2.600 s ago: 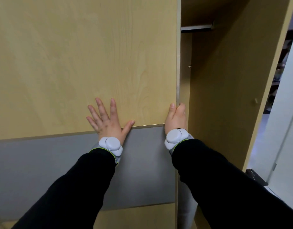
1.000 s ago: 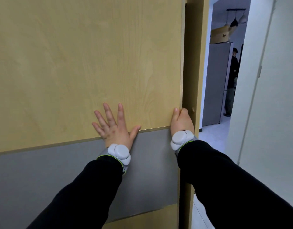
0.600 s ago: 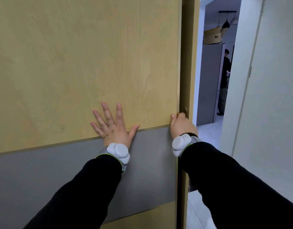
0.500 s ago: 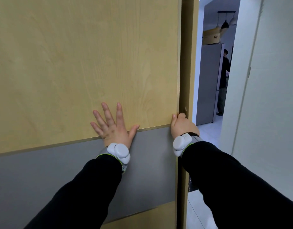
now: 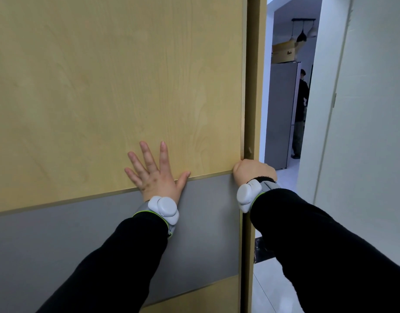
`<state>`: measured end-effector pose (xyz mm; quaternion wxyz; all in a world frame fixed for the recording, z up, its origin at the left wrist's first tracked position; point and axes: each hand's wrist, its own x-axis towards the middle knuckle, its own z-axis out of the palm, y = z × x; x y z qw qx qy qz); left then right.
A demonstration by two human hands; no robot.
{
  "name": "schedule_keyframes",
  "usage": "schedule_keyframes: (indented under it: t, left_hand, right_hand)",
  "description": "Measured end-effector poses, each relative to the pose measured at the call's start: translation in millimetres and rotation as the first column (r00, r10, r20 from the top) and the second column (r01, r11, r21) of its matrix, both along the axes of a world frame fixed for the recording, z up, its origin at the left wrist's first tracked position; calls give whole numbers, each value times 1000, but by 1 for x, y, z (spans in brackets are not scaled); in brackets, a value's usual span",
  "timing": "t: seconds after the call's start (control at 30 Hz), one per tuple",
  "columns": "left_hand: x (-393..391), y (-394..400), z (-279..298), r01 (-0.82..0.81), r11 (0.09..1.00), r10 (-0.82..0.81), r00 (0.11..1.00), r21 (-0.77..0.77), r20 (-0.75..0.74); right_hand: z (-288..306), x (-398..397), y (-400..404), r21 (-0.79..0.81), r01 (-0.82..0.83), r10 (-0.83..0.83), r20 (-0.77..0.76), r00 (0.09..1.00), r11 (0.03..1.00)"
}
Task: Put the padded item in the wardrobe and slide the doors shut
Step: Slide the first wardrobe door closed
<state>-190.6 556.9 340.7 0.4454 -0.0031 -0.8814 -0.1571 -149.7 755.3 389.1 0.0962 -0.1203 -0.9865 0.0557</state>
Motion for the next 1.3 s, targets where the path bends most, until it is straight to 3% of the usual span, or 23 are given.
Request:
schedule_keyframes:
  t: [0.53, 0.93, 1.1, 1.3]
  left_hand:
    - [-3, 18, -1, 3, 1000, -3, 1000, -4, -23]
    - [5, 21, 5, 48, 998, -49, 997, 32, 64]
    - [16, 24, 10, 28, 999, -31, 993, 26, 116]
    - [31, 17, 13, 63, 996, -68, 995, 66, 75]
  right_hand:
    - [-1, -3, 10, -9, 19, -18, 44, 999, 1000]
    - [-1, 0, 10, -163, 88, -82, 44, 996, 983]
    - [-2, 2, 2, -286, -31, -24, -188, 982, 958]
    - [1, 0, -41, -205, -356, 239, -441, 865, 912]
